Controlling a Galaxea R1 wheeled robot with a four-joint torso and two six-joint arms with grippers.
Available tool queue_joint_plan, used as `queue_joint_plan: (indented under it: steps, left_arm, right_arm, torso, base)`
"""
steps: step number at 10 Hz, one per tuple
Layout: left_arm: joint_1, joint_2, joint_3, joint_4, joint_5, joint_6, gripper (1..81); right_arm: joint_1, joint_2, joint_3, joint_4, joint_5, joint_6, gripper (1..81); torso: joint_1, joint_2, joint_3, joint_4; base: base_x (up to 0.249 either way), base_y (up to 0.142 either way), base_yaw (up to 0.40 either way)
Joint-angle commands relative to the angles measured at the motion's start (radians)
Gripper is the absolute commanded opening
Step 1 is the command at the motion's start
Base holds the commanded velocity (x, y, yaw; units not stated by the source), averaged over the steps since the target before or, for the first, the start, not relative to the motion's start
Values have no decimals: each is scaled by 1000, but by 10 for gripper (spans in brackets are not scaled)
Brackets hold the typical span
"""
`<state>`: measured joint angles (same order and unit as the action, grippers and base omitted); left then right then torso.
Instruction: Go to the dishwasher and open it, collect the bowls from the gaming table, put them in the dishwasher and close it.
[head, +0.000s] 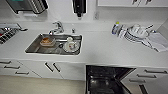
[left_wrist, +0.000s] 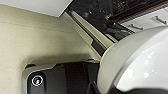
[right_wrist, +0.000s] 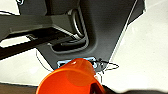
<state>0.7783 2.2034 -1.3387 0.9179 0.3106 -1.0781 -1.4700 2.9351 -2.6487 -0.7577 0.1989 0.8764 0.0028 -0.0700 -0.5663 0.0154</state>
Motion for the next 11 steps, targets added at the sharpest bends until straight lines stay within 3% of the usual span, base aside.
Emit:
queue_joint_plan:
  steps: [1, 3, 6, 7, 11]
  left_arm:
    - [-239, 89, 131, -105, 311, -17, 10]
    - [-313, 163, 125, -143, 389, -17, 10]
    - [-383, 268, 113, -155, 430, -29, 10]
    - [-408, 321, 90, -155, 433, -36, 10]
    - [-512, 475, -14, -194, 493, -36, 10]
  right_arm:
    - [-8, -6, 9, -9, -47, 1, 10]
    - [-7, -6, 17, -11, -47, 1, 10]
    - [-7, -6, 20, -11, -47, 3, 10]
    - [-5, -8, 20, -12, -47, 1, 10]
    - [-2, -5, 21, -9, -47, 1, 10]
  torso:
    - [0, 0, -40, 0]
    - [0, 1, -76, 0]
    - [1, 2, -125, 0]
    - [1, 2, -101, 0]
    - [2, 3, -127, 0]
  base:
    - [0, 0, 0]
    - [0, 0, 0]
    - [0, 0, 0]
    - [0, 0, 0]
    - [0, 0, 0]
